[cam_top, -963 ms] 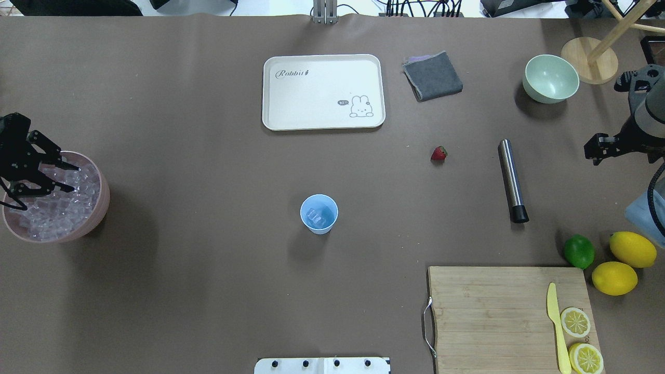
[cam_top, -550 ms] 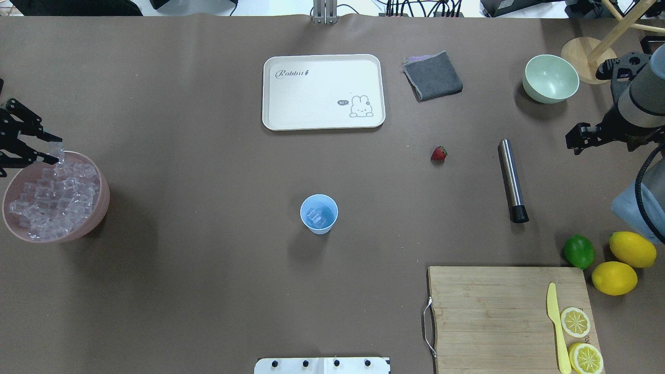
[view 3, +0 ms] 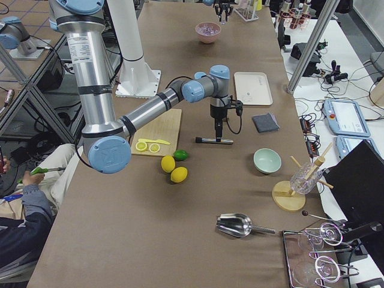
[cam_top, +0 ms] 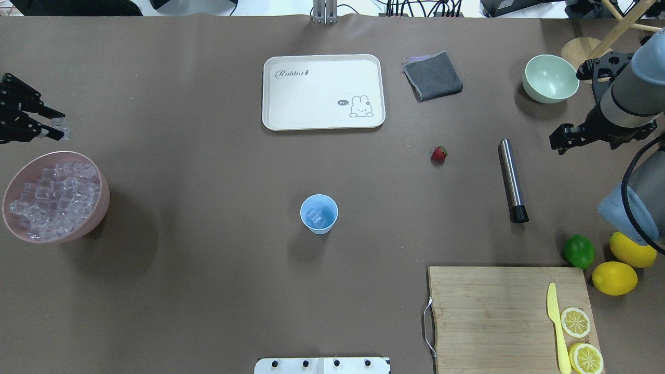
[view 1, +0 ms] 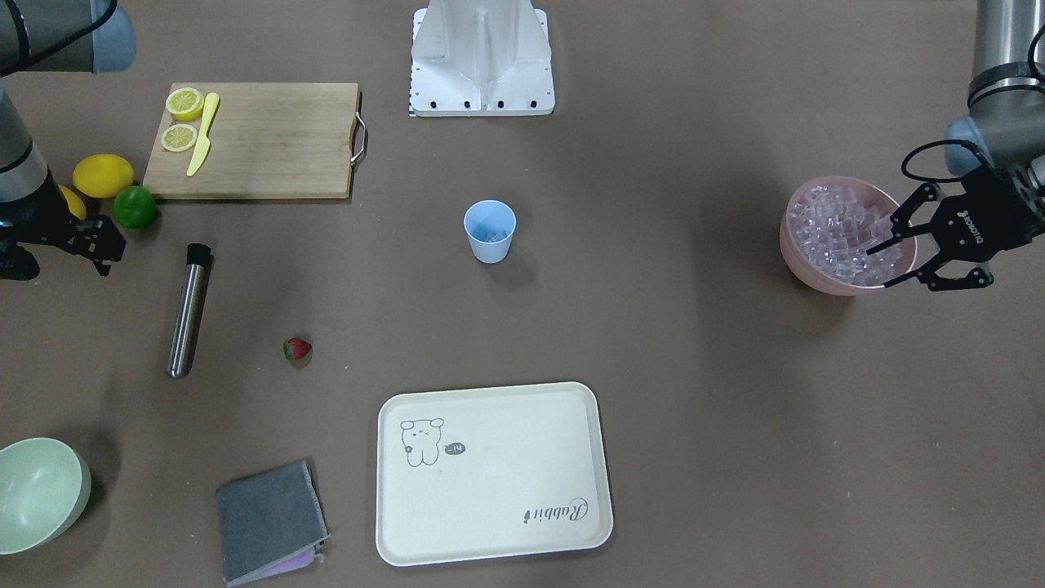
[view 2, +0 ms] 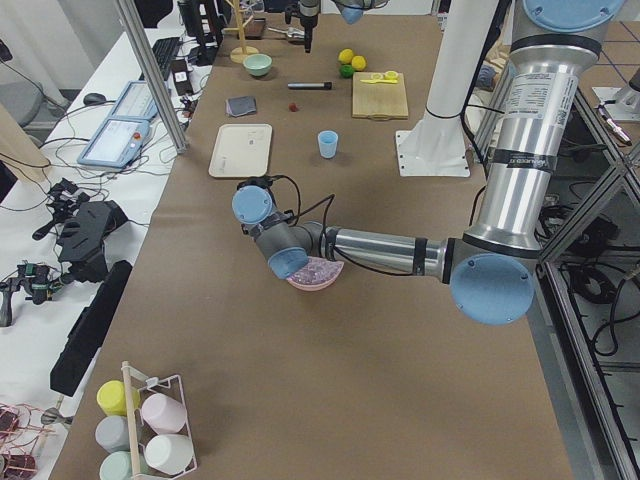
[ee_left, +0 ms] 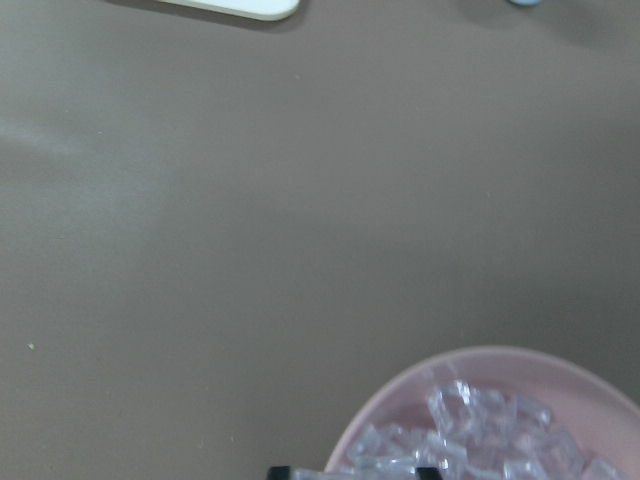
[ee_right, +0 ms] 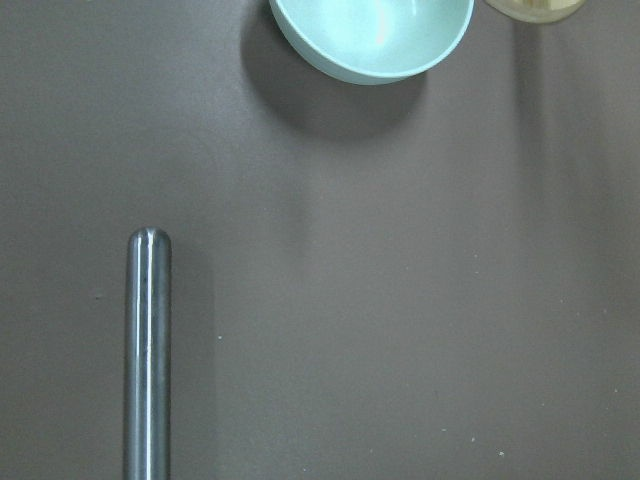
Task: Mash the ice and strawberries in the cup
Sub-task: 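Carry the ice cube with the left gripper over the light-blue cup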
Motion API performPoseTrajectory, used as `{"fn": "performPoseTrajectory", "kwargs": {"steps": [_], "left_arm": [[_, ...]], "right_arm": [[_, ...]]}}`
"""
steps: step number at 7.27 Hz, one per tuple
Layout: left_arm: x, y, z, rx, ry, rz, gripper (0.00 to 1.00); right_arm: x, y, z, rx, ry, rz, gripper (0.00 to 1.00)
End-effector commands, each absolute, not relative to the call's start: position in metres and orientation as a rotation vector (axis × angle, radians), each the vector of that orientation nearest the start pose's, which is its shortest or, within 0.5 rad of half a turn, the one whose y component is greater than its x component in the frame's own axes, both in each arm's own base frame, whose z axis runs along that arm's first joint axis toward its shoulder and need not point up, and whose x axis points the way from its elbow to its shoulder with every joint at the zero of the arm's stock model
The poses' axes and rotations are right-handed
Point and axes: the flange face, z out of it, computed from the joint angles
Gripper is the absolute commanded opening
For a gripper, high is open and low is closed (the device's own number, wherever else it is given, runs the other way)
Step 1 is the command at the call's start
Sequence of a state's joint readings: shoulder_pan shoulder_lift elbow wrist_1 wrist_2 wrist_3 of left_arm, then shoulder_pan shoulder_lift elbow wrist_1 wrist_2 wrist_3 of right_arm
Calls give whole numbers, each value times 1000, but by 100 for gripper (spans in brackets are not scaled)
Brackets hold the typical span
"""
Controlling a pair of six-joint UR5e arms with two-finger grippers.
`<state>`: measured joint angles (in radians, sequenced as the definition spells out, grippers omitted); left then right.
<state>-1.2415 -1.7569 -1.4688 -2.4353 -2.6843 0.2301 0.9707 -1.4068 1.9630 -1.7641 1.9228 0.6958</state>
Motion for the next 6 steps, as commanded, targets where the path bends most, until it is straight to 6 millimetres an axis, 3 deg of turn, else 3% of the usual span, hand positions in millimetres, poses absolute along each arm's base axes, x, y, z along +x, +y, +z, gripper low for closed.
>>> {"fn": "performPoseTrajectory", "kwargs": {"steps": [1, 4, 6], "left_arm": [[159, -561, 436, 766, 1178, 875, 0], [228, -543, 353, 716, 1244, 781, 0], [311, -513, 299, 706, 1273, 723, 0]], "right_arm": [[-220, -495, 418, 87, -506, 24, 100], [-225, -494, 417, 88, -505, 12, 100], [-222, -494, 419, 100, -497, -13, 100]]}}
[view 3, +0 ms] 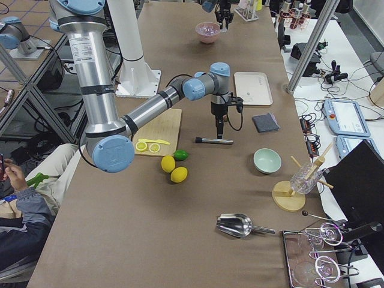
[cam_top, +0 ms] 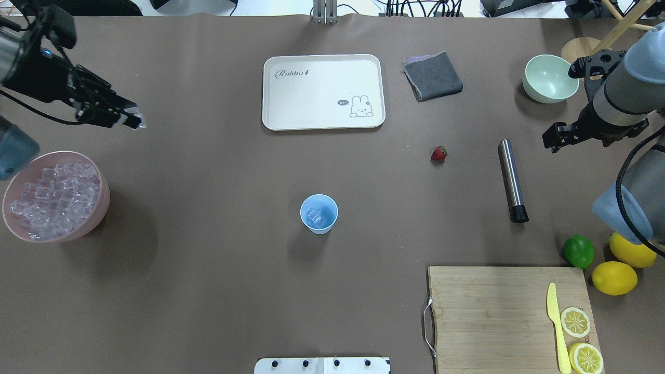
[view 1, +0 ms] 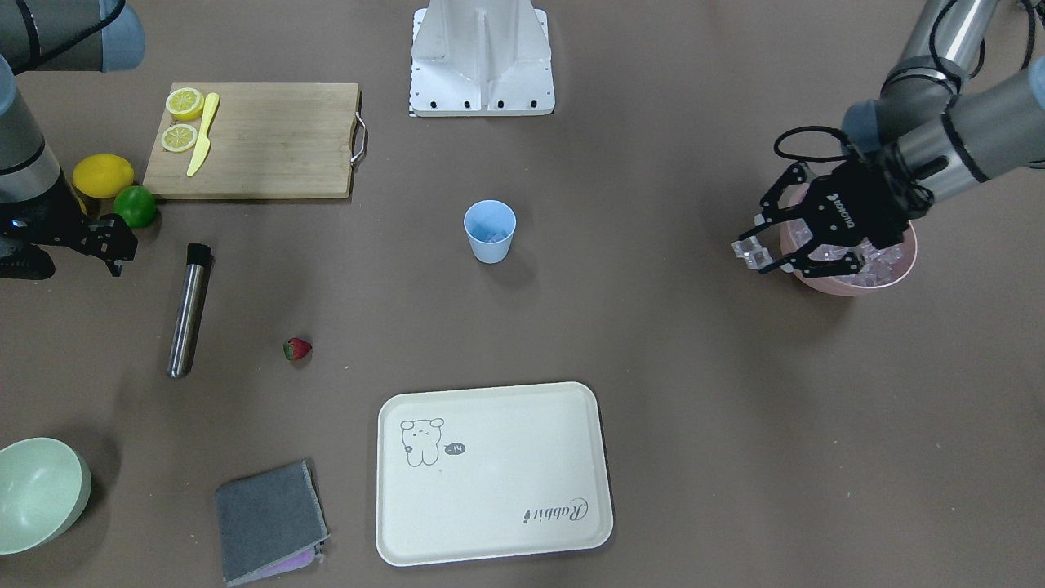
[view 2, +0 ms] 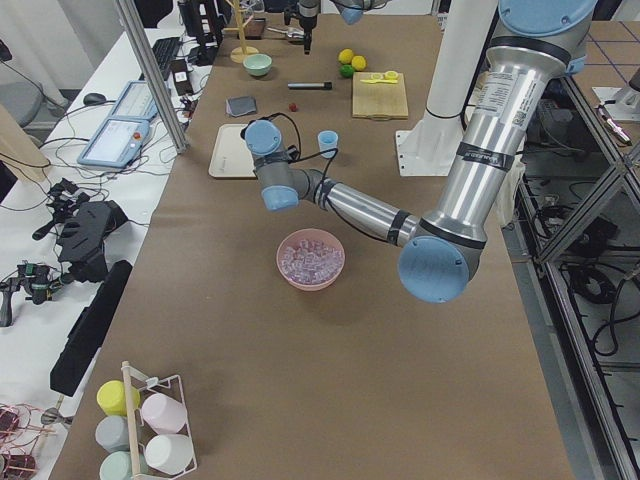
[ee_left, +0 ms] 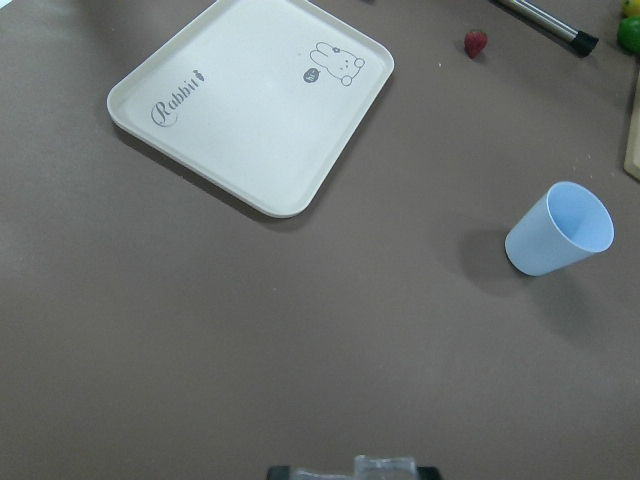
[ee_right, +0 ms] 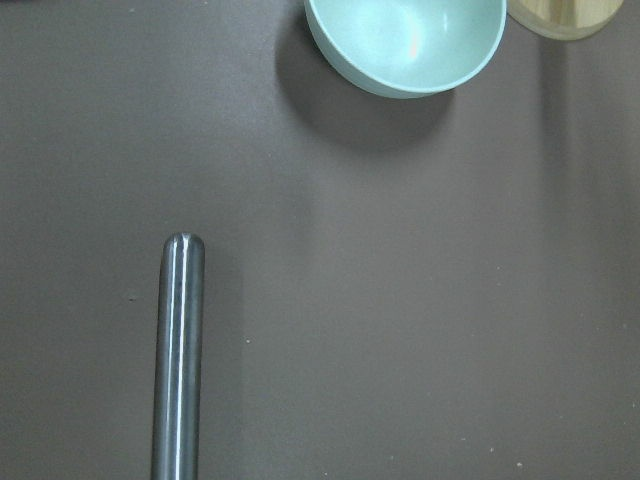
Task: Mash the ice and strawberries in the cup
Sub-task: 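Carry the ice cube with the left gripper over the light-blue cup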
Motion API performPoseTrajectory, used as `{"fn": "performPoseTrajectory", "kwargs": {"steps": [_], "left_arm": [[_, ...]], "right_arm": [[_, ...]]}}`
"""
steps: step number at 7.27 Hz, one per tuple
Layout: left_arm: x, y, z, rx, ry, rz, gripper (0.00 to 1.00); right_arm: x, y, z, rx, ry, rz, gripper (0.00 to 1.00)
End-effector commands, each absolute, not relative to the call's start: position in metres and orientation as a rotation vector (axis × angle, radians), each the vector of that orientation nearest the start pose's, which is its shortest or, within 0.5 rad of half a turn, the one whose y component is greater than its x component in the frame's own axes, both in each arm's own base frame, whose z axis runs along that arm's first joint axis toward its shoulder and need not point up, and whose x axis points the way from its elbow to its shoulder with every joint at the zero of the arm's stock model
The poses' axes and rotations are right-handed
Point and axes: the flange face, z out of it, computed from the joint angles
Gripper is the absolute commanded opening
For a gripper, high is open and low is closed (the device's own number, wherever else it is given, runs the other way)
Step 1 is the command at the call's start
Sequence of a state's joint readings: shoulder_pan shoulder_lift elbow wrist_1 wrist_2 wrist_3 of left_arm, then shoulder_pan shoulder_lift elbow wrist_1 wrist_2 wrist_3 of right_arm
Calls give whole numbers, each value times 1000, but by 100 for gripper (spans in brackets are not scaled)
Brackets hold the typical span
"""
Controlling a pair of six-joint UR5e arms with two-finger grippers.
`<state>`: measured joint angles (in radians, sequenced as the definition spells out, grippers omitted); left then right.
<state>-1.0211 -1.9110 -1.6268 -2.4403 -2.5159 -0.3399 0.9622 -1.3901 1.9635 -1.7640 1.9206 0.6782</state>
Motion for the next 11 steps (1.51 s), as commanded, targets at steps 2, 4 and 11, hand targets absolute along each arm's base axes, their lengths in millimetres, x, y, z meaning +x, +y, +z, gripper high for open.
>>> {"fn": "performPoseTrajectory", "kwargs": {"steps": [2, 4, 11], "left_arm": [[372, -483, 256, 715, 1304, 653, 0], [444, -439, 230, 749, 1309, 603, 0], [536, -369, 225, 786, 1270, 542, 0]], "right_arm": [[-216, -498, 418, 105, -496, 2, 100], [-211, -497, 411, 120, -503, 7, 100], [-206, -494, 418, 122, -479, 21, 100]]}}
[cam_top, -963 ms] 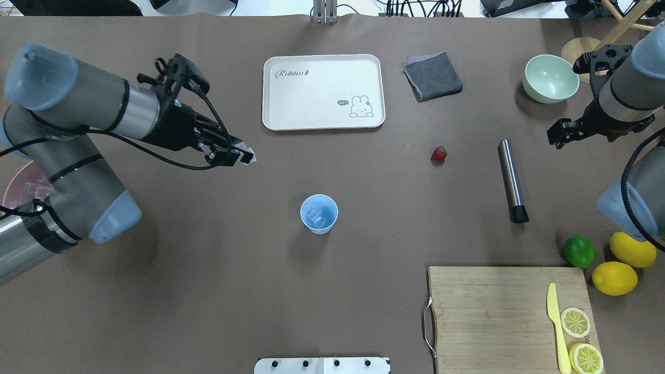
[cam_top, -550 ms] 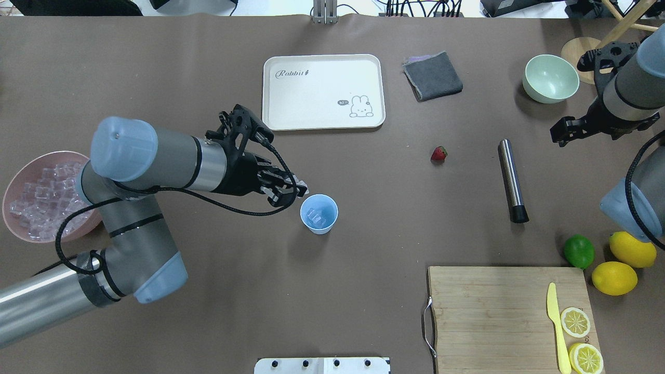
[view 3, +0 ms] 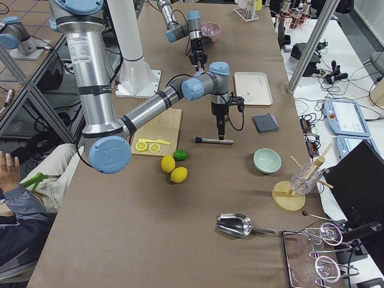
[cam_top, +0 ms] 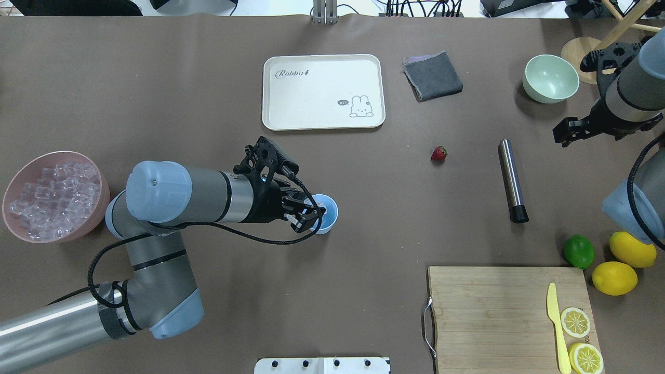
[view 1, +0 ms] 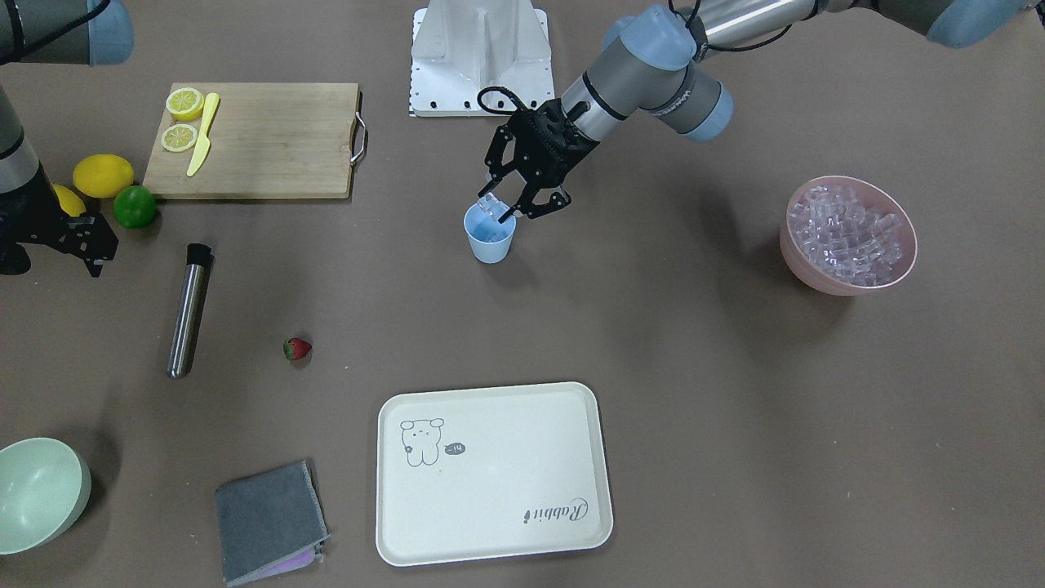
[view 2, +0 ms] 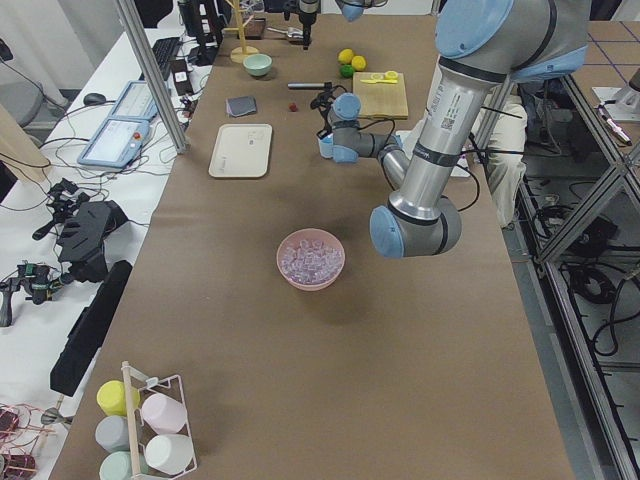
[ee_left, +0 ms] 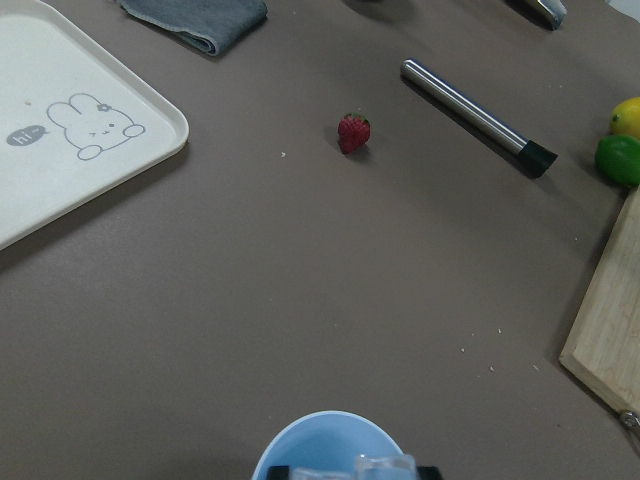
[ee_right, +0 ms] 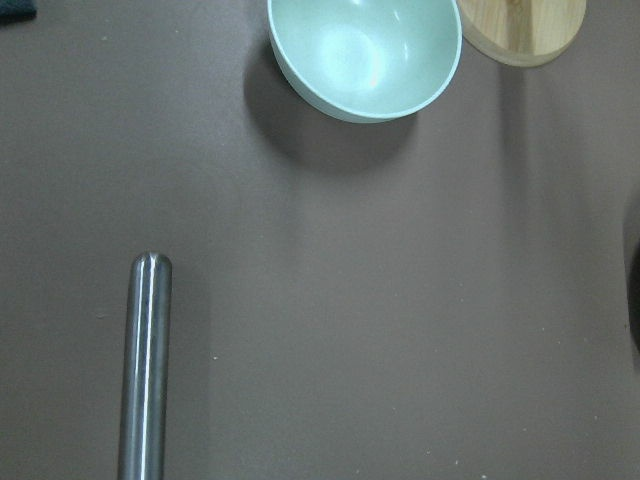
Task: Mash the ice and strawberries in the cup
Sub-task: 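Open the left gripper over the blue cup to drop the ice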
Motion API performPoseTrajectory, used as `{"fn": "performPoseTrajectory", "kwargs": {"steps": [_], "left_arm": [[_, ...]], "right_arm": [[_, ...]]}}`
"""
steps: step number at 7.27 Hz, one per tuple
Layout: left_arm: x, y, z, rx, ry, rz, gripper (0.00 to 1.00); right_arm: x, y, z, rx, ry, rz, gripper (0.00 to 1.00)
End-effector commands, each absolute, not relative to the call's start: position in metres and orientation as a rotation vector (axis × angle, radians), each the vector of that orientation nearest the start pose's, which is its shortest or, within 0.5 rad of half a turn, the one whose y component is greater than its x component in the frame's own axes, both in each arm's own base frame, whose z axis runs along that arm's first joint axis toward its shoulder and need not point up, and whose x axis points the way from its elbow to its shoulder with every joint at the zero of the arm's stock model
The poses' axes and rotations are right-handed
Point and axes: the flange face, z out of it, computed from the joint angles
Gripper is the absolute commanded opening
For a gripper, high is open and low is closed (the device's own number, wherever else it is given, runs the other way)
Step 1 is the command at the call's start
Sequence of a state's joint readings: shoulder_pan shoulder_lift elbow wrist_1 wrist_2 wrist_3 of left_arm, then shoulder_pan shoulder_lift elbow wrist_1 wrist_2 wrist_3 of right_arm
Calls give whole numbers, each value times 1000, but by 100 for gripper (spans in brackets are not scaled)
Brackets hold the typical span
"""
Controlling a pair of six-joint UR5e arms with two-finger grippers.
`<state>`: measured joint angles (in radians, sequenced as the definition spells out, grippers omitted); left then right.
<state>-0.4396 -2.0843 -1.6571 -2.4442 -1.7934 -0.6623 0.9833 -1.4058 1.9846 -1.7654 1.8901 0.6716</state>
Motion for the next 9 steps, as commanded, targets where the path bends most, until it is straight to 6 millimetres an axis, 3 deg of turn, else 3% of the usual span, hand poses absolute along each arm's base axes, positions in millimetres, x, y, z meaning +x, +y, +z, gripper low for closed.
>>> {"fn": "performPoseTrajectory", "kwargs": {"steps": [1, 2, 3, 6, 8, 9], "left_arm": [[540, -364, 226, 778, 1274, 550, 0], [538, -363, 229, 790, 1280, 555, 56], [535, -360, 232, 820, 1317, 555, 96], [521, -369, 234, 846, 1329, 534, 97], [479, -409, 257, 851, 1272, 486, 97], [441, -443, 262, 819, 1266, 485, 97]], "right_arm": [[-206, -494, 419, 121, -477, 24, 100], [-206, -494, 419, 120, -478, 23, 100], [-206, -494, 419, 120, -478, 23, 100], [-208, -492, 413, 126, -488, 16, 100], [-210, -494, 404, 138, -505, -6, 100], [-208, -491, 393, 157, -521, -14, 100]]}}
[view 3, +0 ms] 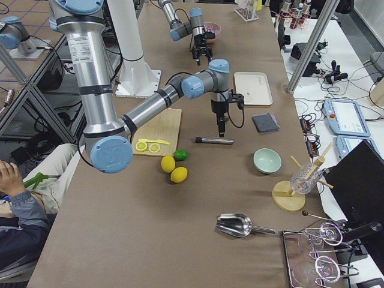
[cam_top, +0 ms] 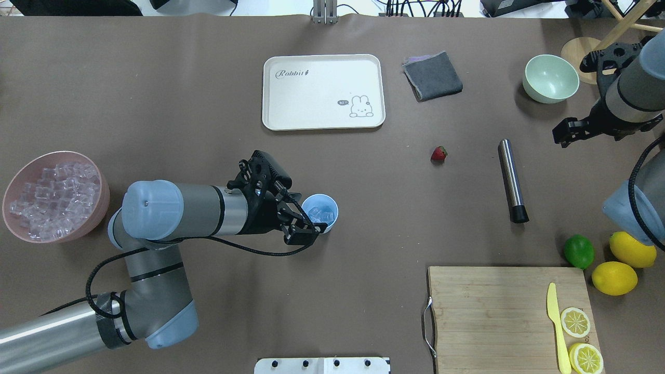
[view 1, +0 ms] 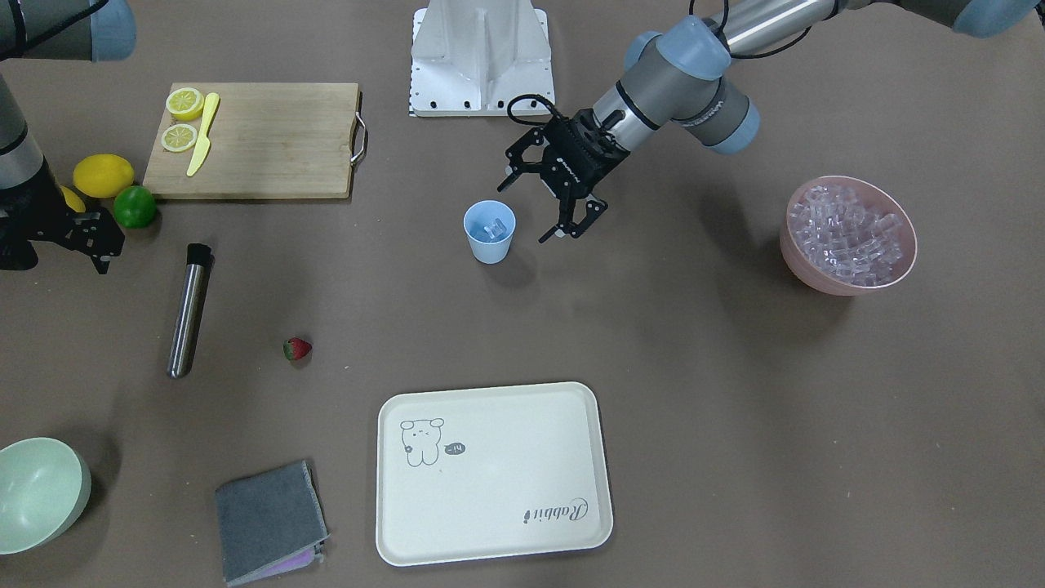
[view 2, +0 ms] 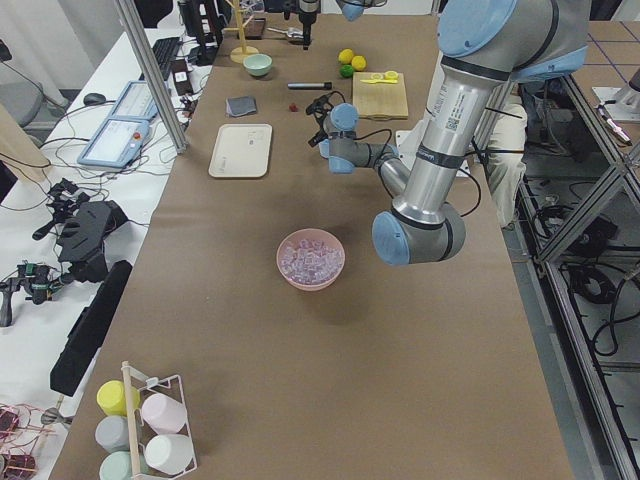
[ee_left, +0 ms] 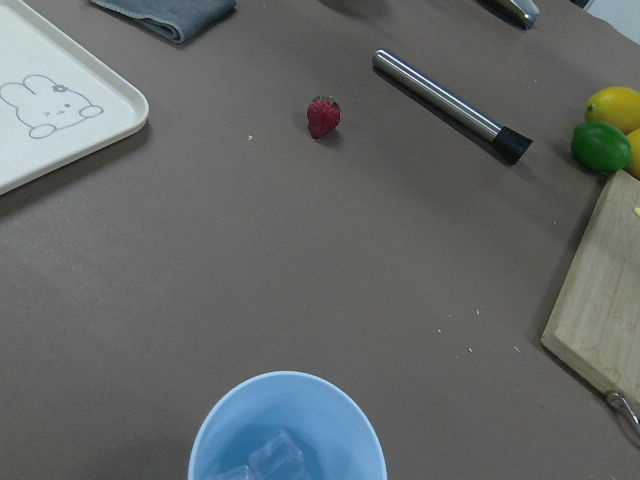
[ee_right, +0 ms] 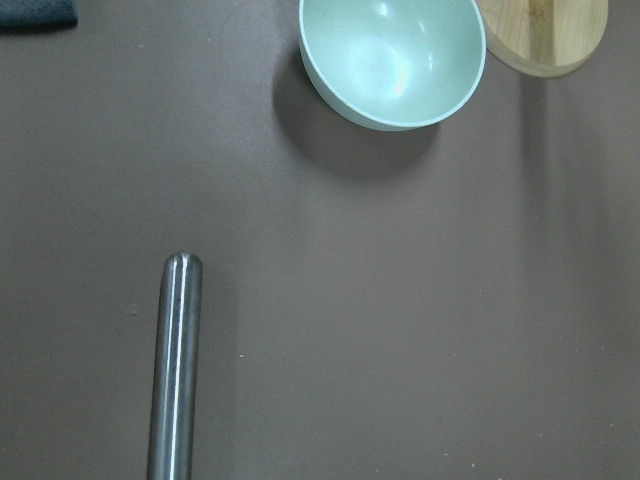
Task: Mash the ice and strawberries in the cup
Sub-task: 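Open the left gripper over the blue cup to drop the ice, then withdraw left gripper toward ice bowl while right gripper moves over strawberry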
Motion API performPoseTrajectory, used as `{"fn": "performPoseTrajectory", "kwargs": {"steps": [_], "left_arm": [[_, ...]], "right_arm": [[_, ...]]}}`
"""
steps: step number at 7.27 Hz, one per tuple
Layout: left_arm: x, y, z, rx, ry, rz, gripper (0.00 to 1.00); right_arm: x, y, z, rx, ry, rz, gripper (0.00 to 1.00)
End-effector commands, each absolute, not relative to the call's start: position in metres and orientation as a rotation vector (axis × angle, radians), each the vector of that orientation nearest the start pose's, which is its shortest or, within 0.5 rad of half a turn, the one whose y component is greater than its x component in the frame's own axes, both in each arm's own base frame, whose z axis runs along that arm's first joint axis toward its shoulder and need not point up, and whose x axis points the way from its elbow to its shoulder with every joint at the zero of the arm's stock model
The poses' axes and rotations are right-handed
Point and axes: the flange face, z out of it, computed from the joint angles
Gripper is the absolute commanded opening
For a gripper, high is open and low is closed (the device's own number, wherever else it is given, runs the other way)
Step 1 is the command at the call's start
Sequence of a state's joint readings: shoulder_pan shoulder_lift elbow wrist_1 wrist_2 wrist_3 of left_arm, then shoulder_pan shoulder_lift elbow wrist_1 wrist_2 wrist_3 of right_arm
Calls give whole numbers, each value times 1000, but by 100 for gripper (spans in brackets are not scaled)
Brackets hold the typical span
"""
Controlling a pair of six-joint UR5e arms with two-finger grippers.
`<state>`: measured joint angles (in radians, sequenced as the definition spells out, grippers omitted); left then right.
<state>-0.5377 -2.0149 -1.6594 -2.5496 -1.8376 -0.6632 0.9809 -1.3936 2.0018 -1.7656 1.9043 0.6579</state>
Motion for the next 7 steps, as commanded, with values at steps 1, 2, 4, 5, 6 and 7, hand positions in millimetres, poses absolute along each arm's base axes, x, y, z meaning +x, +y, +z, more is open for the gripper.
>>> {"fn": "performPoseTrajectory", "kwargs": {"steps": [1, 2, 4, 5, 6, 7], "left_arm": [[401, -478, 268, 753, 1251, 480, 97], [363, -505, 273, 716, 1235, 456, 97], [280, -560, 286, 628, 1164, 355, 97], [239, -578, 312, 598, 1109, 324, 97], [196, -596, 333, 611, 1016, 335, 97], [158, -613, 343, 542, 959, 266, 97]], "right_arm": [[-204, -492, 384, 156, -552, -11, 100], [-206, -498, 369, 174, -575, -15, 100], [-205, -503, 354, 178, -616, -17, 100], [-206, -503, 354, 176, -616, -17, 100], [-208, -506, 349, 183, -620, -12, 100], [-206, -504, 348, 183, -622, -4, 100]]}}
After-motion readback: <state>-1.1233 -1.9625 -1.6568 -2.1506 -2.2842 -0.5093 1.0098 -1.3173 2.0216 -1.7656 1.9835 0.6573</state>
